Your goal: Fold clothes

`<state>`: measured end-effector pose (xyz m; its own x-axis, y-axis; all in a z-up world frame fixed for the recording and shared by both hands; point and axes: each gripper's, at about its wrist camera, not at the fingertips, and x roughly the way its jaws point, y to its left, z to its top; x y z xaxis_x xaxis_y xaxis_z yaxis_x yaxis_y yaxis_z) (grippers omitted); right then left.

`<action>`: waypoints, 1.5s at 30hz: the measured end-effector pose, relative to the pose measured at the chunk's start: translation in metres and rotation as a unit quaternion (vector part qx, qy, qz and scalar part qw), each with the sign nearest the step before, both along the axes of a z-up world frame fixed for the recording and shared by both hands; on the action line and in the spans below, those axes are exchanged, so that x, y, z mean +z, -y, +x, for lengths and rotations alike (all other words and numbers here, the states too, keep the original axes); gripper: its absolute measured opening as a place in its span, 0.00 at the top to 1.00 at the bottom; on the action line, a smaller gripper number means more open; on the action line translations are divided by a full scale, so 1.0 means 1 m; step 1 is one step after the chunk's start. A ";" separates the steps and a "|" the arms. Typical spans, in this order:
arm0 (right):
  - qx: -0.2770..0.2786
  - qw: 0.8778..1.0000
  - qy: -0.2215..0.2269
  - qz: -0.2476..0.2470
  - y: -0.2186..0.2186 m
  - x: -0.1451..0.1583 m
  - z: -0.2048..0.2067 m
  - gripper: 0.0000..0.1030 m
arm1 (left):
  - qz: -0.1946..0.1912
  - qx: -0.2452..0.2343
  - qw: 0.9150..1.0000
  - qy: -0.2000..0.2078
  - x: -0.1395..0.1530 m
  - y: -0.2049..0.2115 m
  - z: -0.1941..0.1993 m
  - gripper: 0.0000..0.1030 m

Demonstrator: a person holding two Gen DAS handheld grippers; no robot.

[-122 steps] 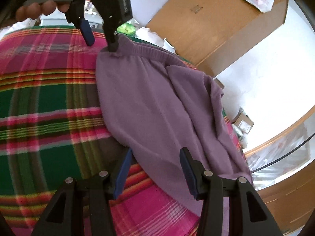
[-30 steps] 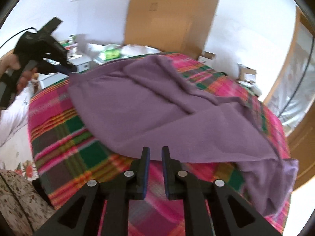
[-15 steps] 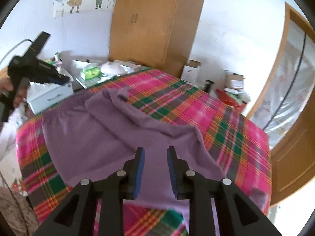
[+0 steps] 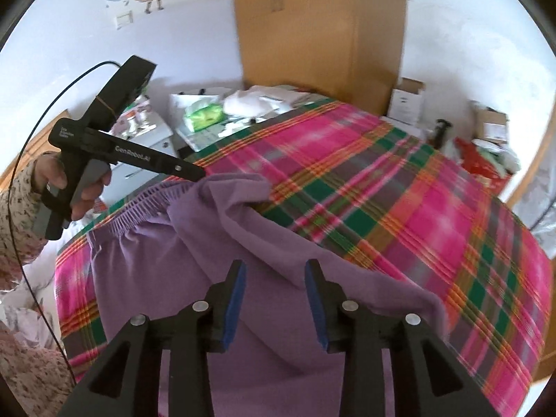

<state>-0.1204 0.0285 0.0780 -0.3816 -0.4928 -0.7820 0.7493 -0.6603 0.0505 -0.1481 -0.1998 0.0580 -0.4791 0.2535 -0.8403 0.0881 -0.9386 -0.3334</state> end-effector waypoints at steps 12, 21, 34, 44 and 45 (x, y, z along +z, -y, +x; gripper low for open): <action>0.065 0.997 0.027 0.046 0.048 -0.039 -0.017 0.62 | -0.029 -0.104 0.994 0.008 -0.023 -0.008 -0.017 0.58; 0.053 0.996 0.056 0.035 0.039 -0.046 -0.029 0.92 | 0.018 -0.129 0.991 0.042 -0.041 -0.006 -0.035 0.59; -0.044 0.999 0.006 0.027 0.034 -0.012 -0.065 0.98 | 0.035 -0.048 0.998 -0.018 -0.022 0.022 -0.022 0.89; -0.085 0.994 -0.045 0.058 0.090 -0.010 -0.128 0.98 | 0.059 0.041 0.997 -0.031 -0.026 0.063 -0.022 0.89; -0.087 0.993 -0.043 0.065 0.095 -0.014 -0.134 0.98 | 0.058 0.047 0.997 -0.029 -0.027 0.064 -0.022 0.89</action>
